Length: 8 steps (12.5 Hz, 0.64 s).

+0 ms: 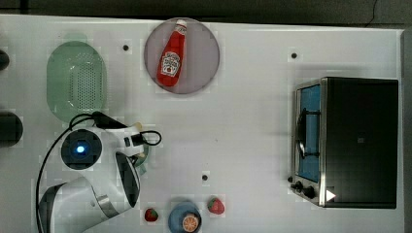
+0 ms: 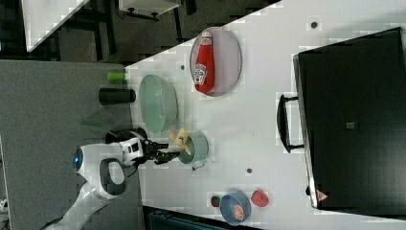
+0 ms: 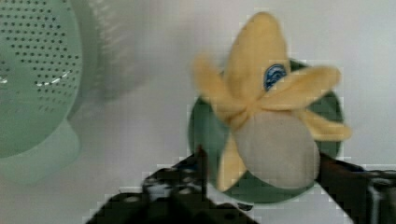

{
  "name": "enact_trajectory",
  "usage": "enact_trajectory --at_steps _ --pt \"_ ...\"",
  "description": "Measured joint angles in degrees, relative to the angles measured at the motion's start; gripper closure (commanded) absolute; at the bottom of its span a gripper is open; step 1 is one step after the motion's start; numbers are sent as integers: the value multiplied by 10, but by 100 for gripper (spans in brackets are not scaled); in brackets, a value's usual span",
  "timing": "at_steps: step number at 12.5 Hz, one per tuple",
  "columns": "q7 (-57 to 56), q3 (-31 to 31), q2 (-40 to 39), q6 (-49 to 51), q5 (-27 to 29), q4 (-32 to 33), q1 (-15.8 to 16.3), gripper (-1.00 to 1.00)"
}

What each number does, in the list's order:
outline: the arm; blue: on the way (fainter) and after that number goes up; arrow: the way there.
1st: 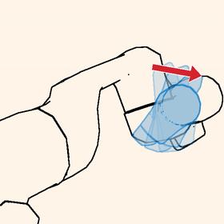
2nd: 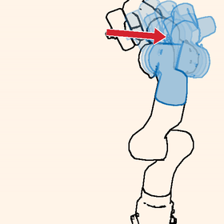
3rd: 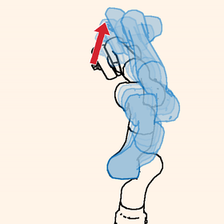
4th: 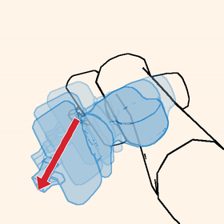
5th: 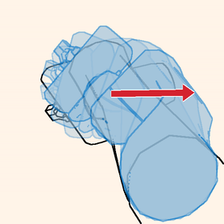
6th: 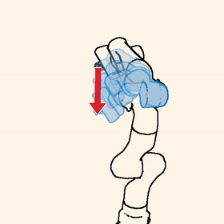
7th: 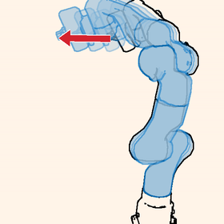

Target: Pick Banana and place it in mug.

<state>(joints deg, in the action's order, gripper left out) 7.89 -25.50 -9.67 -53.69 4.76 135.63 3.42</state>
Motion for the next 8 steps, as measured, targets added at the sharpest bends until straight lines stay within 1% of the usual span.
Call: enact_trajectory --at_steps 2,3,5,6,7,8 --pt "3 8 4 23 -10 7 0 -100" --pt "3 3 6 29 -10 7 -5 -100" --pt "3 6 29 35 -4 7 -2 -100" --pt "3 13 53 66 -6 3 2 -100" --pt "4 30 86 116 -8 -4 10 -100" --pt "4 43 119 170 -9 -21 10 -100"
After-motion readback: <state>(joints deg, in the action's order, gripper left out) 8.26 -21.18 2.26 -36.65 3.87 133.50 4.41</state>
